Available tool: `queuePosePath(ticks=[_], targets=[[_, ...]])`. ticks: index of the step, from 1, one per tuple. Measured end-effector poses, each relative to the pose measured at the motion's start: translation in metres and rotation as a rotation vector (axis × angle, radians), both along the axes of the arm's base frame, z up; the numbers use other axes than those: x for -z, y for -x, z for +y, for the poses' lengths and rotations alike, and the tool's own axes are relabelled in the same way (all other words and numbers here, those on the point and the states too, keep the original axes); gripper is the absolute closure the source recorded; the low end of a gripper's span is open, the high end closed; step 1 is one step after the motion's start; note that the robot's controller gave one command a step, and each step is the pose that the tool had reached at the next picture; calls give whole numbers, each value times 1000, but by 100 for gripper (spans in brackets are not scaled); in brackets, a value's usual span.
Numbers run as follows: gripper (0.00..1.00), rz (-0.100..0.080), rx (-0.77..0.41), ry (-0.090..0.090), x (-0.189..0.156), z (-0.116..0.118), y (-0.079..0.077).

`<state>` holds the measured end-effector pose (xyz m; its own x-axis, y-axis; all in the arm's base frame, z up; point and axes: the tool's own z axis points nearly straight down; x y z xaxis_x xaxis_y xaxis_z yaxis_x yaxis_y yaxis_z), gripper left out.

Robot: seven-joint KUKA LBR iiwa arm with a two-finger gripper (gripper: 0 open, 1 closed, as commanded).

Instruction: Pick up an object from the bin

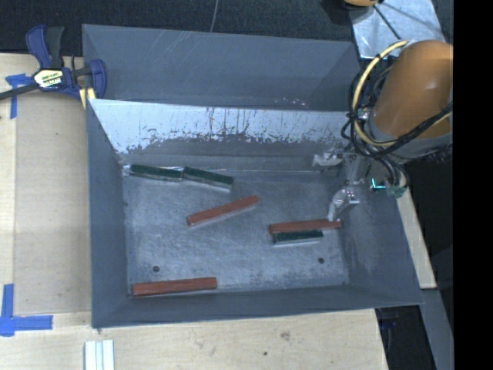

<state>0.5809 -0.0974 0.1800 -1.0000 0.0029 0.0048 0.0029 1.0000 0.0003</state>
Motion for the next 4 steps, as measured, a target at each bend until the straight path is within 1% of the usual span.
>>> queuePosePath(ticks=[1, 2, 3, 4], targets=[[0, -8, -2, 1, -5, 0, -2], [0, -13, 5, 2, 49, 0, 31], [100, -28, 38, 4, 103, 7, 9], [100, -28, 37, 4, 103, 7, 9]])
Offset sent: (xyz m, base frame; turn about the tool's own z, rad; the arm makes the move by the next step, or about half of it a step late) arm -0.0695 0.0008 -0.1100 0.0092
